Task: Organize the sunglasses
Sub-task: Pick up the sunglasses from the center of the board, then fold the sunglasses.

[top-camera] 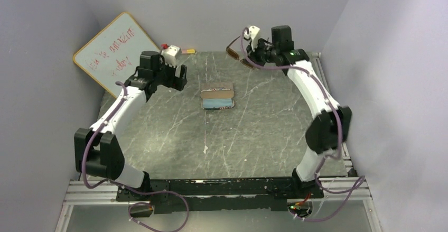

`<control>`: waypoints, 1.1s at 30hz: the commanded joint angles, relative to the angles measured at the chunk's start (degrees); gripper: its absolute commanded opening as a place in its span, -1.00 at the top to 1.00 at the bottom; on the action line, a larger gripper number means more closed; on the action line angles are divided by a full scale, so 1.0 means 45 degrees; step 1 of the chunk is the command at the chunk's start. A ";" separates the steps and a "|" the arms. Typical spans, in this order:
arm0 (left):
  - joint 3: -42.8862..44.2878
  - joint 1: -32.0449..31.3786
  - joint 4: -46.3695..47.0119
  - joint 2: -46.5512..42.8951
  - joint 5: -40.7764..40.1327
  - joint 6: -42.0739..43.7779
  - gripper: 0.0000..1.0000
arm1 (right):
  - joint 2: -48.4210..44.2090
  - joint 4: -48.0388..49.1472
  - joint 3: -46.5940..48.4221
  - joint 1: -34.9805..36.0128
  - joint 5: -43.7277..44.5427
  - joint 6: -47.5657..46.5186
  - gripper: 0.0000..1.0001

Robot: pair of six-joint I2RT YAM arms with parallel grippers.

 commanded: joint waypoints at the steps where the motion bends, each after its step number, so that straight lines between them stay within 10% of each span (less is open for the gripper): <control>1: 0.1644 -0.0192 -0.0707 -0.0767 0.0633 0.0827 -0.93 | -0.2868 -0.1249 -0.2056 0.0946 -0.0911 -0.1789 1.00; 18: 0.3463 -0.3379 -0.1675 0.0010 -0.2344 0.2342 -0.93 | -0.6982 -0.0910 -0.6447 0.4261 -0.1362 -0.3434 1.00; 33: 0.2892 -0.4499 -0.2508 -0.0163 0.0531 0.3451 -0.93 | -0.6673 -0.0607 -0.6598 0.4975 -0.1255 -0.3344 1.00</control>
